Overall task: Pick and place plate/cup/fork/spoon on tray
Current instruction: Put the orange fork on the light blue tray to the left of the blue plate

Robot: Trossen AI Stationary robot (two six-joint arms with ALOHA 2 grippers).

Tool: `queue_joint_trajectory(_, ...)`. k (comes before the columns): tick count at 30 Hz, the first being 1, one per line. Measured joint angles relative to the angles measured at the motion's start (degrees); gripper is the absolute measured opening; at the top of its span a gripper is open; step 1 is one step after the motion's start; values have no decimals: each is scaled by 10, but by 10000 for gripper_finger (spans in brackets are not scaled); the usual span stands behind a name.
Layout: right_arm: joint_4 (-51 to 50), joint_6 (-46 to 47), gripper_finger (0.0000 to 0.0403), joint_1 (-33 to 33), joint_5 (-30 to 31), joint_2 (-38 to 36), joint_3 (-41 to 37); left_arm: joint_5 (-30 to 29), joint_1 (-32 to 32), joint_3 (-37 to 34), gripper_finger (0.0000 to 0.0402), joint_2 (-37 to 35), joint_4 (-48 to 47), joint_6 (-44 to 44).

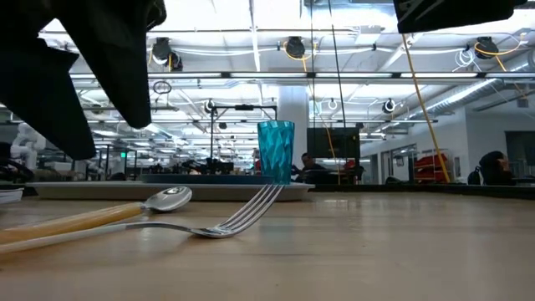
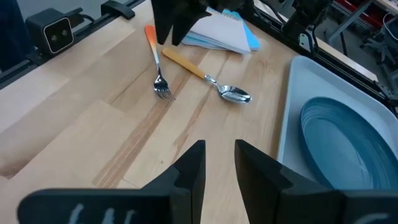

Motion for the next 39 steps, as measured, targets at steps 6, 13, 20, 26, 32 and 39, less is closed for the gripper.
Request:
queue_joint_trajectory(6, 0, 25, 80, 0, 0, 0, 0, -83, 3, 0, 170, 0, 101, 139)
queue_joint_trajectory(13, 0, 32, 80, 0, 1, 0, 0, -116, 15, 27, 168, 13, 209, 305)
queue_joint_trajectory(20, -11, 32, 80, -1, 4, 0, -1, -158, 19, 96, 168, 31, 165, 391)
queue_joint_trajectory(26, -10, 34, 80, -4, 36, 0, -17, -165, 13, 119, 168, 53, 112, 390)
queue_joint_trajectory(32, 12, 37, 80, -5, 63, 0, -45, -146, 7, 171, 168, 98, 118, 409)
queue_joint_trajectory(39, 28, 86, 80, -5, 63, 0, -48, -129, 1, 199, 168, 135, 37, 391)
